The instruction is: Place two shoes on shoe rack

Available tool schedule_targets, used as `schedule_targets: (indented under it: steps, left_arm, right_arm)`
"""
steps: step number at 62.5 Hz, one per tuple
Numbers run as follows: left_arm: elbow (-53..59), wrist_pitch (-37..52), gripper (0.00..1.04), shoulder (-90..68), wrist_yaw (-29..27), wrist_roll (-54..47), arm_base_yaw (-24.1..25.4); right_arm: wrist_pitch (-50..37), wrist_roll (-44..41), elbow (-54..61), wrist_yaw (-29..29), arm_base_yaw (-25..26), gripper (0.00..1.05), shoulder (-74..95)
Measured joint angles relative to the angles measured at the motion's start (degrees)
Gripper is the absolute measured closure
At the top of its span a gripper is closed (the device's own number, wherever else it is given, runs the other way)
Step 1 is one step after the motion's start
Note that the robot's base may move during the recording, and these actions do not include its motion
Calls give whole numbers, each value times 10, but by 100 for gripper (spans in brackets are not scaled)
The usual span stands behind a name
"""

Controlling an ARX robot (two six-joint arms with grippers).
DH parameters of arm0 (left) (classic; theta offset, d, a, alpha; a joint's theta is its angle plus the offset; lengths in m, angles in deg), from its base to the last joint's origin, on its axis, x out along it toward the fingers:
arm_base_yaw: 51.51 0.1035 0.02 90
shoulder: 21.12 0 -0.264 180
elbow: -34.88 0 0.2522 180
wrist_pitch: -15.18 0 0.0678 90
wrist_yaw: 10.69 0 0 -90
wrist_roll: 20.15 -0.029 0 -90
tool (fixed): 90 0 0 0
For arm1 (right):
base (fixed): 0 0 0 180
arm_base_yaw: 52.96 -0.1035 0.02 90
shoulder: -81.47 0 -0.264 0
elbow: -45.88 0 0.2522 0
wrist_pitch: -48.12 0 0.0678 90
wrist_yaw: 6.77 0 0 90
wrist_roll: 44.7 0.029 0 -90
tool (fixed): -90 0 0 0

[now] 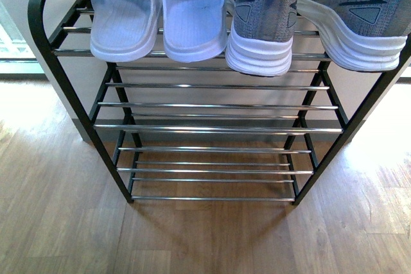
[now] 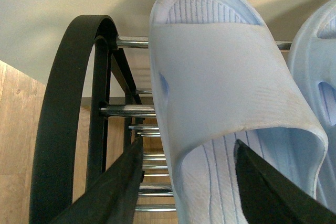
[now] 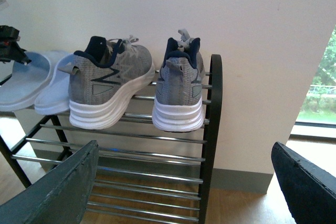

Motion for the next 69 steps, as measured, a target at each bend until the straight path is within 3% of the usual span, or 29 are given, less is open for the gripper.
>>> schedule_targets:
  steps: [16,29,48,61,69]
  left_arm:
    - [48,38,8,51,-4,-2,0]
    - [153,105,9,163,-44,-1,4]
    - [407,176,9,458,-171,-13,-8]
    - [591,63,9,759,-330,5,-65]
    - [631,-6,9,874,-359,31,-62]
  right_arm:
    - [0,0,0,0,0,9,0]
    - [0,0,0,0,0,9,0]
    - [0,0,0,0,0,9,0]
    - [0,0,0,0,0,9,0]
    - [0,0,0,0,0,9,0]
